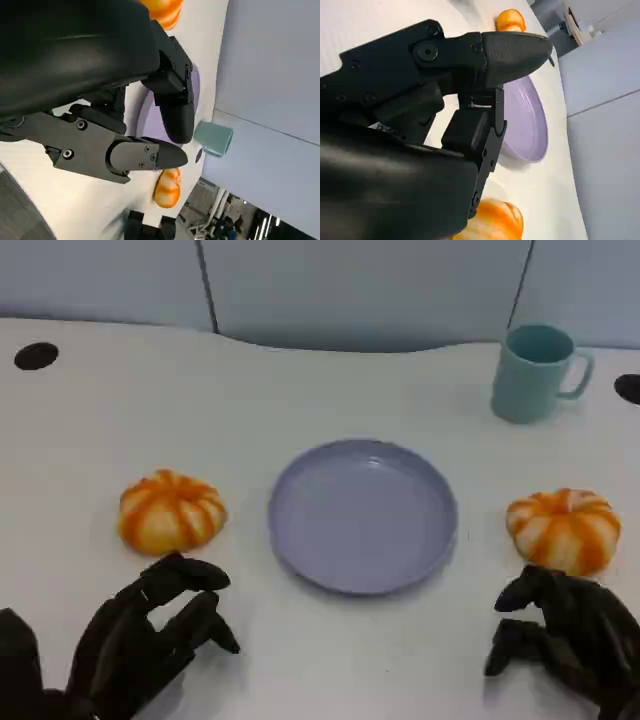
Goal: Grasp the bread from the table and place it into the plate.
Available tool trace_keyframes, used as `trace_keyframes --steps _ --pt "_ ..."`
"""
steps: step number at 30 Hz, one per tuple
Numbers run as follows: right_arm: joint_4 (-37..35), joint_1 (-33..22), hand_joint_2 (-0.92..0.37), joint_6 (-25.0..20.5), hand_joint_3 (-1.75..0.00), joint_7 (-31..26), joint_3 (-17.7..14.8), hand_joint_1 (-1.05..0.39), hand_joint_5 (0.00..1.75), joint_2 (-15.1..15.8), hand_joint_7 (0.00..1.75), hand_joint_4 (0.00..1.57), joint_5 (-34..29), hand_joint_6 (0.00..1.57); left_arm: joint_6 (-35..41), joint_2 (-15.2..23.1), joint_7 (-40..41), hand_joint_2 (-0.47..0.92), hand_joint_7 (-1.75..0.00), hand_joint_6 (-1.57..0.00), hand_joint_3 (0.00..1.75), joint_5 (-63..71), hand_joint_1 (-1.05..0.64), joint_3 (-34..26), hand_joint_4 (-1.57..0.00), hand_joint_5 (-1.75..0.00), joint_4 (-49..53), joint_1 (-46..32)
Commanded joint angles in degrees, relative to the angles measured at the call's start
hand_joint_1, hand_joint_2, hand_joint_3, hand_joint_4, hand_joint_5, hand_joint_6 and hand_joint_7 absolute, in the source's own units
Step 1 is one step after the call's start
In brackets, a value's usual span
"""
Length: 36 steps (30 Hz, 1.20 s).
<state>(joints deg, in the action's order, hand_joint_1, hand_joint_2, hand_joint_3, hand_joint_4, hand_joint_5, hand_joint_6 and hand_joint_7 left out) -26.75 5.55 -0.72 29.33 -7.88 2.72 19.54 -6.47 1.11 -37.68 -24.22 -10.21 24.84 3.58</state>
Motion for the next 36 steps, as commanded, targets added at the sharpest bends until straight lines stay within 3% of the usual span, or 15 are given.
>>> trace_keyframes --steps 1,5,9,36 --pt "0.23 -0.42 -0.92 -0.24 -0.41 -0.17 -0.47 -0.42 1.01 0.54 0.90 1.27 0.11 1.18 0.04 0.64 -0.25 0.92 -1.24 -0.51 0.31 -0.54 -0.51 -0.48 -0.57 -1.75 -0.22 -0.64" --pt "0.48 -0.42 -0.92 -0.76 -0.40 -0.25 -0.50 -0.43 1.01 0.51 0.91 1.28 0.32 1.18 -0.54 0.75 -0.62 0.92 -1.24 -0.50 0.31 -0.38 -0.52 -0.43 -0.56 -1.75 0.09 -0.52" --pt "-0.51 -0.38 -0.92 1.66 -0.44 0.69 -0.16 -0.43 1.02 0.78 0.91 1.28 -0.55 1.17 0.11 0.80 -0.27 0.92 -1.24 -0.51 0.31 -0.48 -0.51 -0.54 -0.57 -1.75 0.05 -0.50" --pt "-0.14 -0.24 -0.92 0.78 -0.42 -0.05 -0.30 -0.43 1.02 0.26 0.91 1.27 0.02 1.18 -1.06 0.77 -1.02 0.92 -1.20 -0.50 0.31 -0.69 -0.53 -1.13 -0.53 -1.73 0.34 -0.42"
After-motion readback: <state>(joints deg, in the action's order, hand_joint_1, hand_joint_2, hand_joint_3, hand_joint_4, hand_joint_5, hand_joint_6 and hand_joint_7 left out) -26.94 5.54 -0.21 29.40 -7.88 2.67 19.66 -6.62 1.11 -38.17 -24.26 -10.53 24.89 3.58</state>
